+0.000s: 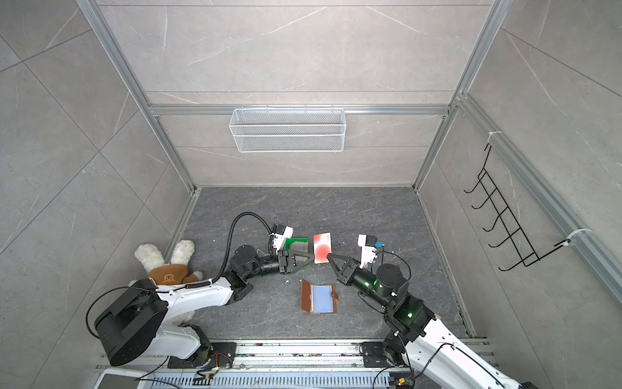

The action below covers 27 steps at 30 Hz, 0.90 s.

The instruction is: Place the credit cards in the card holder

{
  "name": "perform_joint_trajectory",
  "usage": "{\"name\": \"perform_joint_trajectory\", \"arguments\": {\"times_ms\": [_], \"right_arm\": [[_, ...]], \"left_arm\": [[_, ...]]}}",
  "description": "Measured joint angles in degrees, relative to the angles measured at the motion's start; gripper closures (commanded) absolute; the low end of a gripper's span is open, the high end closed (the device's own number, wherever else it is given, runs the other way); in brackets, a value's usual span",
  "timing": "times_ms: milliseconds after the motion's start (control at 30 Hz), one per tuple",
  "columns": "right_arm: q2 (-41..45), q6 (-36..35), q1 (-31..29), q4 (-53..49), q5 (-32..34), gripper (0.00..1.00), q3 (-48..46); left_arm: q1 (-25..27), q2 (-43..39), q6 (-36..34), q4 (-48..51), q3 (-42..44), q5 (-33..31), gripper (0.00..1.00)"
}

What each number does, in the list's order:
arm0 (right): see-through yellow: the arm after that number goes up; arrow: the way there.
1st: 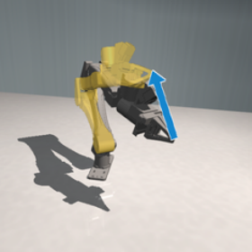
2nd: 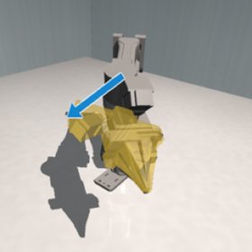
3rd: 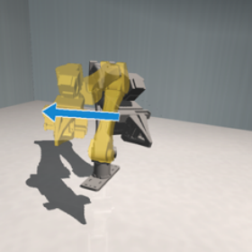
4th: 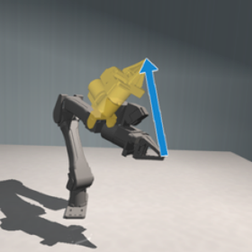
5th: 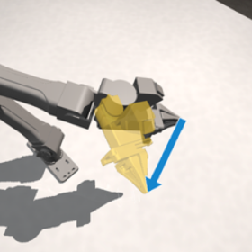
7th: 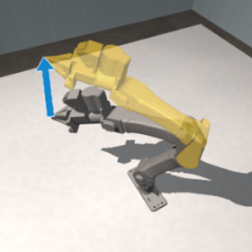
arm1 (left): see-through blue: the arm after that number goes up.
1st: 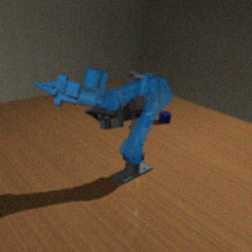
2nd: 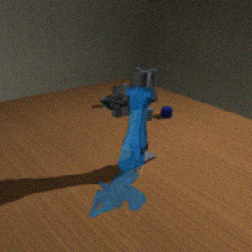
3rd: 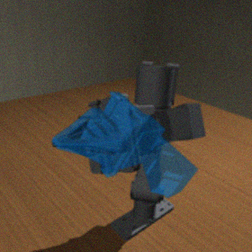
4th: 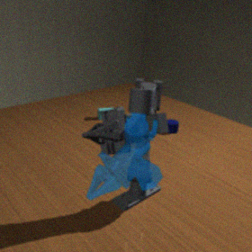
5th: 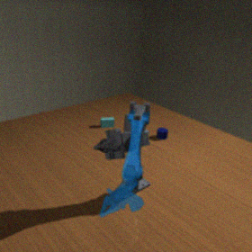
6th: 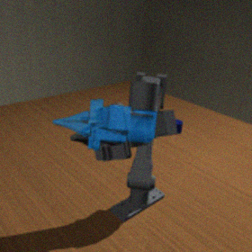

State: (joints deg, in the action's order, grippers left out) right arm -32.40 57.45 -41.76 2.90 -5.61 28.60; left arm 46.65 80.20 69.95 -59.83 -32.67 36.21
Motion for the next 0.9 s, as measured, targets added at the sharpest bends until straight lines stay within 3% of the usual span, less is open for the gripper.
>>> {"name": "perform_joint_trajectory", "arguments": {"times_ms": [900], "right_arm": [[1.3, 0.0, 0.0, -1.7, -0.1, 1.0, -1.1]], "left_arm": [[0.1, -0.2, 0.6, -0.5, -1.2, 1.5, 0.76]]}}
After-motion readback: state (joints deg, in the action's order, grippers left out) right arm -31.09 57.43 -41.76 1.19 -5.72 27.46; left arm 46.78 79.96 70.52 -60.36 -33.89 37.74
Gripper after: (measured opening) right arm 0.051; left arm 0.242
